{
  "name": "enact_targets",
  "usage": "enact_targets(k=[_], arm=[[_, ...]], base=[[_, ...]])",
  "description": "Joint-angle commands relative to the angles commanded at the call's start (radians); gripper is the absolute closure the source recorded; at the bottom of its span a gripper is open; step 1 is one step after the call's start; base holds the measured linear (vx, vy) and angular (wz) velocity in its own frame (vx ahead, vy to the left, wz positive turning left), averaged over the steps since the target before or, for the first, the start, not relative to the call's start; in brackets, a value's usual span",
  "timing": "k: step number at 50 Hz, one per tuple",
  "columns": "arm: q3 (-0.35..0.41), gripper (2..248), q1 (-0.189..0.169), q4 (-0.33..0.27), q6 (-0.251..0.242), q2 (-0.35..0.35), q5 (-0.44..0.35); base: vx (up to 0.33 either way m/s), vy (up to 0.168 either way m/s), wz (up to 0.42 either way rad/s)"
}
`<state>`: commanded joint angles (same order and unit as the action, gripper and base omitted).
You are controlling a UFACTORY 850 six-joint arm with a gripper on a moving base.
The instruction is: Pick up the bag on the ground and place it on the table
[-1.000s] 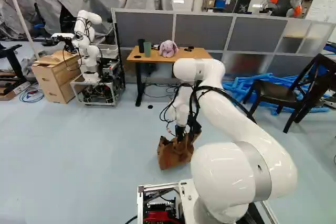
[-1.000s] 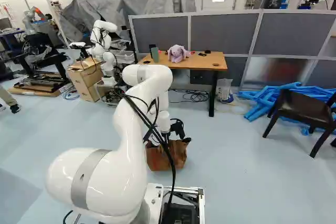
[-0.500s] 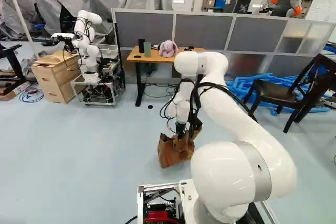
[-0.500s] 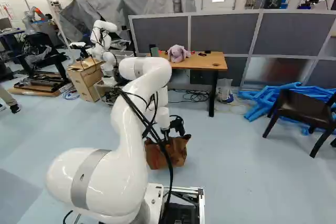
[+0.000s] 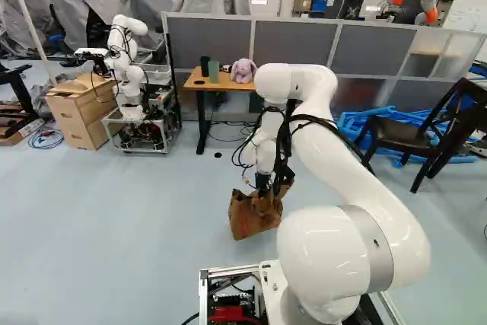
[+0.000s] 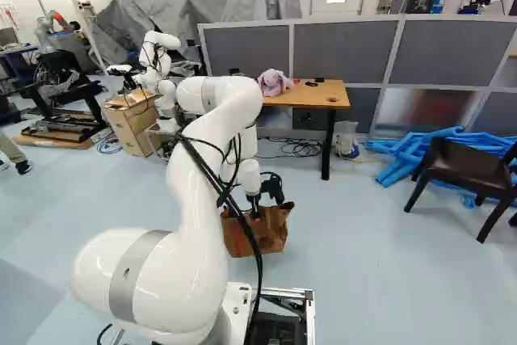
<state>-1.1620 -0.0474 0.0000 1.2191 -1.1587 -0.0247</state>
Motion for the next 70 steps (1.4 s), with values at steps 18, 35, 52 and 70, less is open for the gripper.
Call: enact_targets(k=[18, 35, 52, 70], arm=[[0.054, 229, 0.0, 0.0, 0.0, 0.071, 0.0], [0.104, 229, 0.0, 0.0, 0.0, 0.138, 0.0], [0.151, 229, 0.0, 0.0, 0.0, 0.206, 0.0], [0.2, 229, 0.0, 0.0, 0.0, 0.279, 0.0]], base=[[0.0, 0.0, 0.0], [0.0, 0.0, 0.0], [0.0, 0.0, 0.0], [0.0, 0.0, 0.0]])
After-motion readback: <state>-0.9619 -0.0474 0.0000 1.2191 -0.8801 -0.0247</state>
